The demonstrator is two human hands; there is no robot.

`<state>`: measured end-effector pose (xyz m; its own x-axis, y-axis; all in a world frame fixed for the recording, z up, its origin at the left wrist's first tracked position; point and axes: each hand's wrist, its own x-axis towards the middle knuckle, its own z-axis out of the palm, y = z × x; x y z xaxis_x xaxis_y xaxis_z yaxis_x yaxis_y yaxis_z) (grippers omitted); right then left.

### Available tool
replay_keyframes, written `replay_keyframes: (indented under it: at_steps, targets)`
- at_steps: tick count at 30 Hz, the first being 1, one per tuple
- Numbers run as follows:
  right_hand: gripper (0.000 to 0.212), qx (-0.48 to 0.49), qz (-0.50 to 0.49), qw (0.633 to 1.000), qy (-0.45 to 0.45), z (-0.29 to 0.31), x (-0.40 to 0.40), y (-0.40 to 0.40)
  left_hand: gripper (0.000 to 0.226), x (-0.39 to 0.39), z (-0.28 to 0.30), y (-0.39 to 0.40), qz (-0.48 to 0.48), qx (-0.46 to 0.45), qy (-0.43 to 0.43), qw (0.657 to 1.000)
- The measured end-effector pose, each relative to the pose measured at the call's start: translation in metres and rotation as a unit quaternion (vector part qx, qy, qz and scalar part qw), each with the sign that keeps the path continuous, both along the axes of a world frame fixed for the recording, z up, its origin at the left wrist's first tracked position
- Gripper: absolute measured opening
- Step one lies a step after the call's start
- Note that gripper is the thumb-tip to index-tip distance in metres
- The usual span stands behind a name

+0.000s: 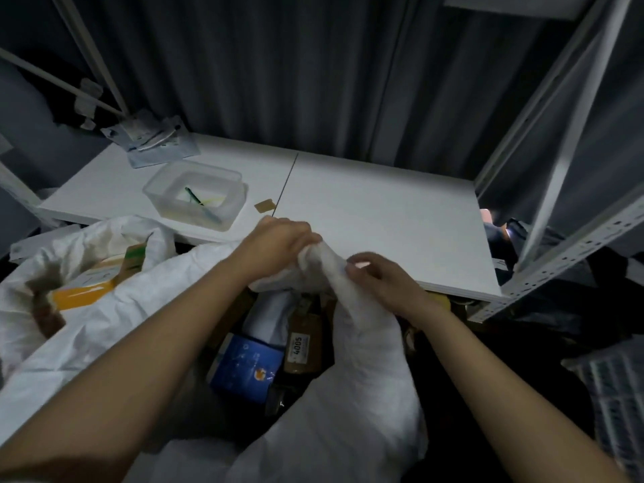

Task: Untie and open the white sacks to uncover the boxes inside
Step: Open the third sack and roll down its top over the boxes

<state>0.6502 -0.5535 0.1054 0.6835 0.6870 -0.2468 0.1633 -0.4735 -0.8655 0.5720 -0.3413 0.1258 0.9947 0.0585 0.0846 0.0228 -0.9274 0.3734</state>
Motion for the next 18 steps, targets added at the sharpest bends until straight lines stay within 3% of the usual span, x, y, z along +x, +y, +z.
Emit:
replay_keyframes:
  at_steps: [2, 6, 9, 12, 13, 15, 18]
  targets:
    - [0.021, -0.029, 0.019, 0.997, -0.066, -0.002, 0.0, -0.004, 0.031, 0.009, 0.002, 0.003, 0.042, -0.005, -0.019, 0.999]
    - [0.025, 0.112, -0.114, 0.978, 0.131, 0.012, 0.005, 0.014, 0.047, 0.024, 0.0, -0.015, -0.017, 0.034, -0.01, 0.999]
    - [0.033, 0.185, -0.137, 0.948, 0.219, 0.027, 0.016, 0.019, 0.025, 0.041, 0.008, -0.01, -0.029, 0.001, -0.029, 0.999]
    - [0.035, 0.041, -0.083, 0.991, 0.096, 0.032, 0.025, 0.004, 0.022, 0.062, 0.012, 0.001, -0.014, -0.026, -0.038, 0.999]
    - [0.037, 0.01, -0.065, 0.993, 0.094, 0.031, 0.025, 0.0, 0.024, 0.069, 0.011, 0.003, -0.004, -0.027, -0.041, 0.999]
    - [0.039, 0.028, -0.072, 0.99, 0.122, 0.026, 0.02, -0.003, 0.026, 0.083, 0.01, 0.003, 0.023, -0.009, -0.05, 0.998]
    - [0.038, 0.077, -0.135, 0.988, 0.025, 0.028, 0.018, 0.016, 0.028, 0.098, 0.022, -0.006, 0.095, 0.01, -0.05, 0.994]
